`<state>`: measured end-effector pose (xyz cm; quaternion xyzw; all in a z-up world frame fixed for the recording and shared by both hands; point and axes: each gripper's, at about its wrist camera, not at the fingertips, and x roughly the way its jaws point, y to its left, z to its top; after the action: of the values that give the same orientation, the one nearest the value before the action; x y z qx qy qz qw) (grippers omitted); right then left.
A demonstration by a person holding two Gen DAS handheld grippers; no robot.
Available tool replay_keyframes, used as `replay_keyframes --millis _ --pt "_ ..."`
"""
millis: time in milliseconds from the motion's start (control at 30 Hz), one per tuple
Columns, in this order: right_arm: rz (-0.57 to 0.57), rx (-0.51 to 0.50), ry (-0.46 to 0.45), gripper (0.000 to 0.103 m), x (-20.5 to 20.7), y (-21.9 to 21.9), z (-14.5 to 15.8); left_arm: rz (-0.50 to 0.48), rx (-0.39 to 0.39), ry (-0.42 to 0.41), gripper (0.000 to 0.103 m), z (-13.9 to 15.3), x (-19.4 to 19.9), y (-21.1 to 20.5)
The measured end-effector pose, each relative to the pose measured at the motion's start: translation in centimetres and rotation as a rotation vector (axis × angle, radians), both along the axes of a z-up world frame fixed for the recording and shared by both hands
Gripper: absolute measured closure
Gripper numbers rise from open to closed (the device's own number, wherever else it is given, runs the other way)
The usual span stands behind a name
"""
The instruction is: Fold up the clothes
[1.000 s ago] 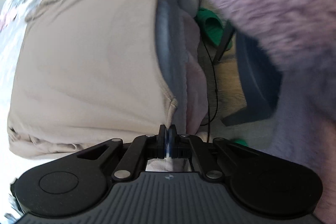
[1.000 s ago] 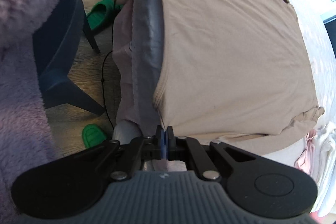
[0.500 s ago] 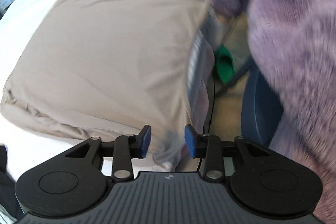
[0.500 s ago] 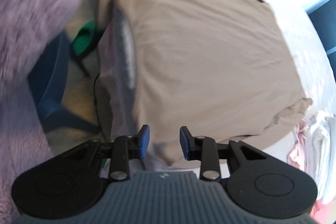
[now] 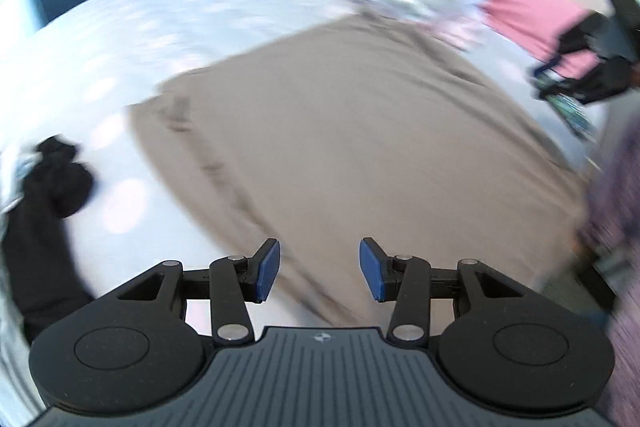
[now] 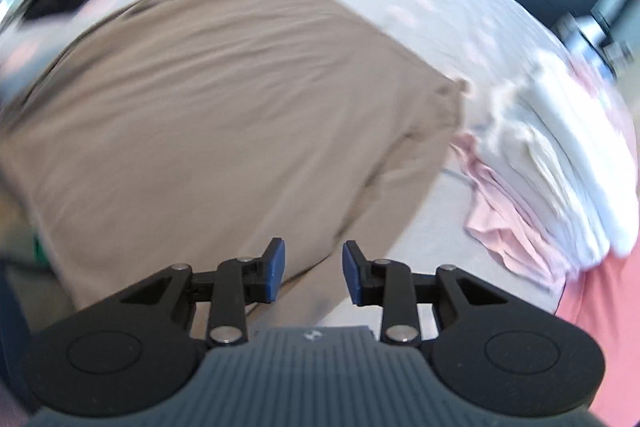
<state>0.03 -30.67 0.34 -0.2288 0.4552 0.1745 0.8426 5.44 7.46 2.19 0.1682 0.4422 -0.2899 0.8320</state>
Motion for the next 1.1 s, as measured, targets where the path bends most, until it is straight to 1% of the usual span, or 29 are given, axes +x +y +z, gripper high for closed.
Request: replay_keyframes --millis 100,133,200,367,433,533,667,700,733,767,800,833,867,933,1000,1100 --pt "-0.09 0.023 0.002 0.066 3.4 -0.8 0.1 0.117 -0.013 -0.007 0.06 -0.6 3.7 0.9" --pt "-0.114 0.037 0.004 0.065 4.5 -1.1 0.0 0.154 -0.026 -0.003 0.056 -0.9 4.9 1.3" --pt "-0.175 0.072 0.008 0.058 7.0 -1.5 -0.4 0.226 -0.055 0.004 0.054 -1.4 7.2 2.1" --pt "-0.29 0.133 -0.011 0.058 13.3 -2.9 -1.6 0.357 -0.083 0.049 0.054 -3.8 13.1 3.4" --pt "-0.316 0.145 -0.017 0.058 15.3 -3.3 -1.9 0.385 -0.102 0.073 0.054 -4.6 14.9 3.9" --pt "-0.355 0.18 -0.01 0.058 18.1 -4.0 -2.8 0.4 -0.119 0.091 0.054 -5.7 16.8 3.9" --pt "-0.382 0.187 0.029 0.059 20.8 -4.6 -4.7 0.423 -0.119 0.108 0.054 -7.4 18.4 3.7" --pt "-0.385 0.187 0.04 0.062 21.3 -4.7 -5.2 0.424 -0.112 0.114 0.057 -7.7 18.6 3.6" --pt "-0.383 0.193 0.057 0.064 21.7 -4.7 -5.7 0.42 -0.109 0.12 0.061 -8.0 18.8 3.5" --pt "-0.38 0.198 0.074 0.078 22.1 -4.7 -6.1 0.413 -0.108 0.126 0.063 -8.2 18.9 3.4" --pt "-0.371 0.193 0.082 0.095 22.2 -4.6 -6.2 0.405 -0.111 0.121 0.067 -8.4 18.9 3.4" --pt "-0.362 0.188 0.091 0.098 22.3 -4.5 -6.4 0.396 -0.115 0.112 0.074 -8.4 18.8 3.3" --pt "-0.352 0.181 0.091 0.098 22.1 -4.4 -6.2 0.389 -0.117 0.107 0.078 -8.4 18.7 3.3" --pt "-0.332 0.166 0.091 0.098 21.6 -4.3 -5.7 0.386 -0.112 0.1 0.094 -8.4 18.6 3.4" --pt "-0.327 0.165 0.083 0.099 20.9 -4.8 -4.9 0.384 -0.109 0.093 0.099 -8.2 18.4 3.4" --pt "-0.344 0.166 0.054 0.099 19.3 -6.2 -3.5 0.386 -0.101 0.07 0.101 -7.4 18.1 3.4"
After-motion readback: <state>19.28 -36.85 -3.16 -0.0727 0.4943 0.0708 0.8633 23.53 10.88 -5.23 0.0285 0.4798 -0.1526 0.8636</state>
